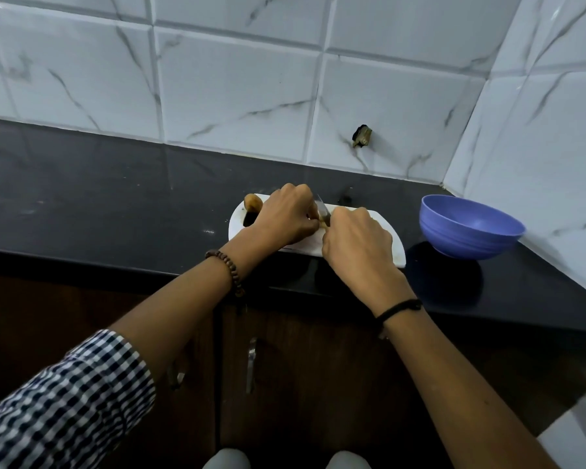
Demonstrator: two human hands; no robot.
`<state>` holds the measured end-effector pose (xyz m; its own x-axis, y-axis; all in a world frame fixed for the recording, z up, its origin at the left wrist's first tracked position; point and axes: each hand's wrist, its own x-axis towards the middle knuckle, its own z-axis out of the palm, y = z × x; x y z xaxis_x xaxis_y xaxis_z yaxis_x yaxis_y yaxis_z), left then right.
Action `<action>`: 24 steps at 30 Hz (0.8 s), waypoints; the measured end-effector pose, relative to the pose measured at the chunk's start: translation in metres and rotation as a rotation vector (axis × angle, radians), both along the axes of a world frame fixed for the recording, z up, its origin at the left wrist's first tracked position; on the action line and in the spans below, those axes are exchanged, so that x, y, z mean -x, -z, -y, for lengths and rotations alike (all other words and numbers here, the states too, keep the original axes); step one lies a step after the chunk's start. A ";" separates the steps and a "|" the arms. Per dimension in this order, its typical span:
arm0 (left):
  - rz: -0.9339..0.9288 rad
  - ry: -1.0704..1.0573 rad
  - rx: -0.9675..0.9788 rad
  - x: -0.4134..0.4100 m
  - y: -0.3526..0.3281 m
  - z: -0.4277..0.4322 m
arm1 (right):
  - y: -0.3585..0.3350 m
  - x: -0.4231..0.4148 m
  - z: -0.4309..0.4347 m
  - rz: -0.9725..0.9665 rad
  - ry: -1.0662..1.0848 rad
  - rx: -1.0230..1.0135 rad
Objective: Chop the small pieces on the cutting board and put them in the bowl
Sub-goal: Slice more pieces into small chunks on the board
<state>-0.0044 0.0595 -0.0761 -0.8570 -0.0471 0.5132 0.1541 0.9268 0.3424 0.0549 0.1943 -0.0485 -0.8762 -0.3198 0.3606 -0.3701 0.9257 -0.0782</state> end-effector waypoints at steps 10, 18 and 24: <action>0.038 0.028 -0.061 -0.006 -0.008 -0.002 | 0.008 -0.019 -0.009 0.035 -0.007 0.004; 0.021 0.005 -0.071 -0.008 -0.008 -0.004 | -0.002 -0.034 -0.032 0.039 -0.035 -0.073; 0.033 0.008 -0.065 -0.008 -0.006 -0.004 | -0.014 -0.042 -0.054 0.072 -0.050 -0.113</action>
